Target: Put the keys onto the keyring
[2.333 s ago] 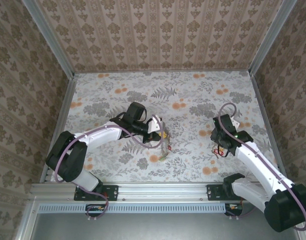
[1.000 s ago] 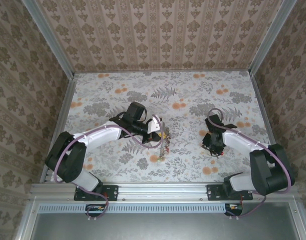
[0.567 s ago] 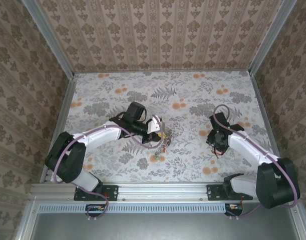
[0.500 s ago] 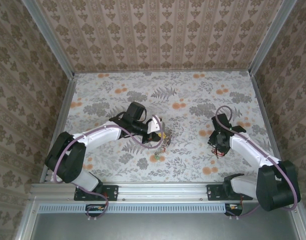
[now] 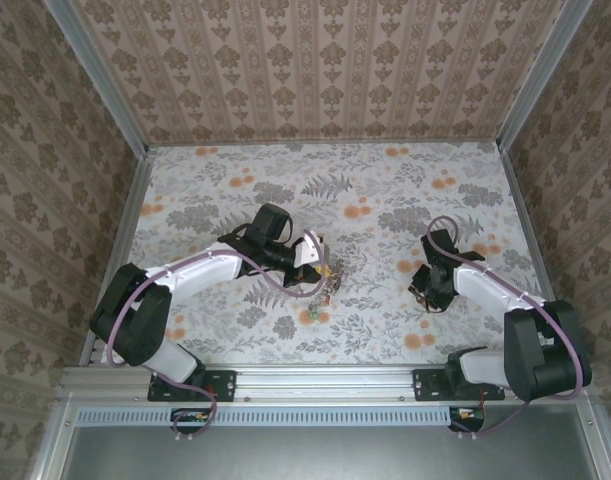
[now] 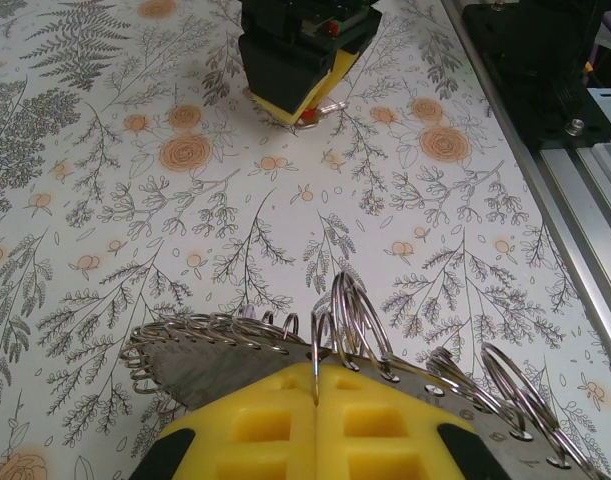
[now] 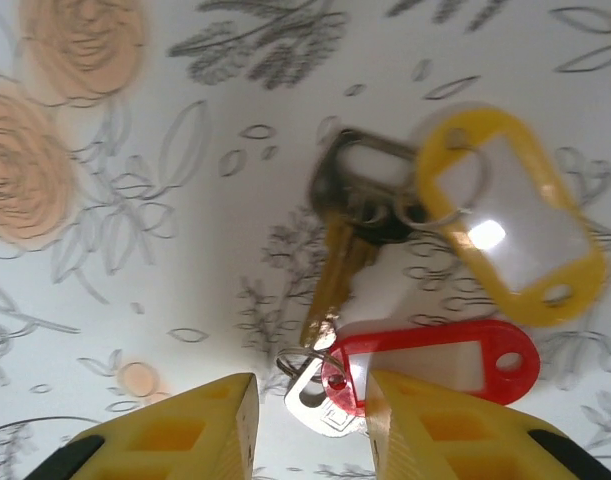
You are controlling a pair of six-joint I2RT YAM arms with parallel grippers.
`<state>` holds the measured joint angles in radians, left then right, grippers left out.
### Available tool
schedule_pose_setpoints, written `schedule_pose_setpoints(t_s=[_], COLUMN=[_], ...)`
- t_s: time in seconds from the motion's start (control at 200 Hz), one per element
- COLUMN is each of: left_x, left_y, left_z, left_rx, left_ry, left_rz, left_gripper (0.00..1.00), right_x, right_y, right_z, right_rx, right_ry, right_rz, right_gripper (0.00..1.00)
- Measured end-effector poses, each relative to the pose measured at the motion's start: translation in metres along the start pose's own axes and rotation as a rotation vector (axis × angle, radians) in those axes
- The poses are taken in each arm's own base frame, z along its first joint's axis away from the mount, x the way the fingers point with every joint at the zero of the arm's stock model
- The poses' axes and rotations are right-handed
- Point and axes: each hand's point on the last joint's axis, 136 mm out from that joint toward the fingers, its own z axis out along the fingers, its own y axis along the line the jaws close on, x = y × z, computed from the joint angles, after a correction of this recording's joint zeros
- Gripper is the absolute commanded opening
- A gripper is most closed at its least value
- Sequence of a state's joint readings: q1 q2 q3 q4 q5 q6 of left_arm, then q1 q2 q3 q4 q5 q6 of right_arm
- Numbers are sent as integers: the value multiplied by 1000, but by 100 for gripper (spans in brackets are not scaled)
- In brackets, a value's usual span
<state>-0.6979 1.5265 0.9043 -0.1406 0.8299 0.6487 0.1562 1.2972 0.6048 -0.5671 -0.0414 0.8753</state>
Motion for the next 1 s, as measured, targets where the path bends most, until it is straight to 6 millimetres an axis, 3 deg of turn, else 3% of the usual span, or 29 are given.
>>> schedule_pose_setpoints(t_s=[0.205, 0.475, 0.78, 0.995], left_x=[0, 1, 0, 0], left_y=[0, 2, 2, 2], left_z=[0, -1, -2, -2], left_rx=[0, -4, -3, -3], left_ry=[1, 1, -1, -1], left_rz=[-2, -3, -4, -5], left_gripper=[0, 0, 0, 0], right_x=[4, 22, -5, -1], right_y=[25, 66, 80, 80], right_z=[2, 3, -24, -6], right_rx=[-99, -209, -168, -109], right_ry=[21, 76, -49, 31], right_rz=[33, -15, -338, -495], right_gripper=[35, 35, 37, 35])
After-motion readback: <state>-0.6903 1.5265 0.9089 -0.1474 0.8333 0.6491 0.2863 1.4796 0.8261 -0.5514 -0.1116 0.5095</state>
